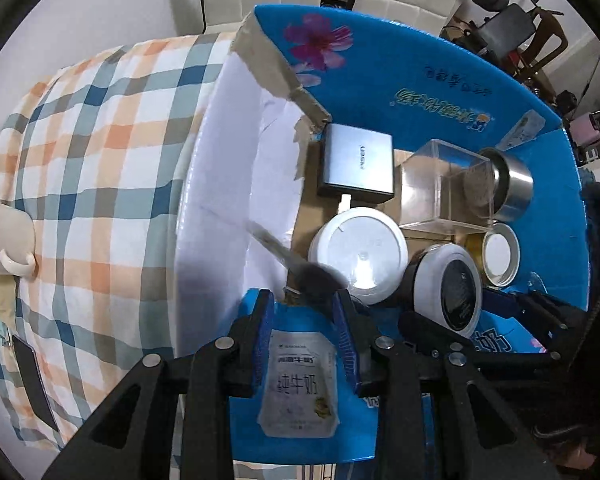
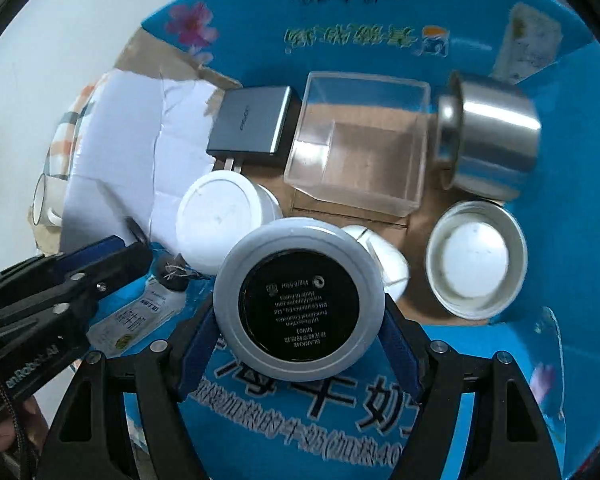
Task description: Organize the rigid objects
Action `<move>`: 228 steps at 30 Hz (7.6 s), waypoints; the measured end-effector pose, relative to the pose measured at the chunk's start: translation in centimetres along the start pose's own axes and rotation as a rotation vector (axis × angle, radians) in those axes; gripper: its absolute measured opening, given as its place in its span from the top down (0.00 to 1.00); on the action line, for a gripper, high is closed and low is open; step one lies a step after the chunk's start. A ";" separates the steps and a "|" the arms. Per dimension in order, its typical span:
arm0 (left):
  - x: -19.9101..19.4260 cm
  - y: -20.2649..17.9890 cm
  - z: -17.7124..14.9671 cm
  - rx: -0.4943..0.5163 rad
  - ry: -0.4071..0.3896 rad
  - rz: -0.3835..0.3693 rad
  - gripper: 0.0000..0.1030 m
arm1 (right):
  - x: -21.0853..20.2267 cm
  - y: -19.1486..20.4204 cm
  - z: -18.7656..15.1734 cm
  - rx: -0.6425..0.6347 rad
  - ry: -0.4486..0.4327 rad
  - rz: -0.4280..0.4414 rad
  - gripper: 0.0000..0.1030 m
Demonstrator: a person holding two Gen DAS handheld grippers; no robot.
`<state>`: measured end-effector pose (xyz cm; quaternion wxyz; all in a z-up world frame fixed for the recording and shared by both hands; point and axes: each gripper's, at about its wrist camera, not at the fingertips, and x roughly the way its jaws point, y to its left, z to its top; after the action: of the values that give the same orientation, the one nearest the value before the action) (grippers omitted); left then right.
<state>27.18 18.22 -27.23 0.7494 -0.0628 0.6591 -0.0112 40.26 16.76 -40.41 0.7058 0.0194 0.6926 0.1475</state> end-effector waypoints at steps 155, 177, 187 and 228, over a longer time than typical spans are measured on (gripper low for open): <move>0.4 -5.0 1.9 0.055 -0.073 0.093 0.00 | -5.4 -9.1 -0.6 0.266 -0.030 -0.366 0.71; -9.4 -4.8 -1.1 0.029 -0.181 0.107 0.00 | -15.5 -5.1 -5.4 0.211 -0.174 -0.320 0.13; -23.2 -7.2 -6.7 0.055 -0.346 0.041 0.00 | -32.4 1.2 -13.1 0.117 -0.418 -0.292 0.12; -26.8 -7.4 -10.8 0.055 -0.386 0.085 0.00 | -38.5 3.6 -17.5 0.117 -0.469 -0.340 0.11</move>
<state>13.45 12.73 -1.36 0.8631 -0.0155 0.5045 0.0150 22.55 8.09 -2.88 0.8588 -0.0229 0.5113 -0.0214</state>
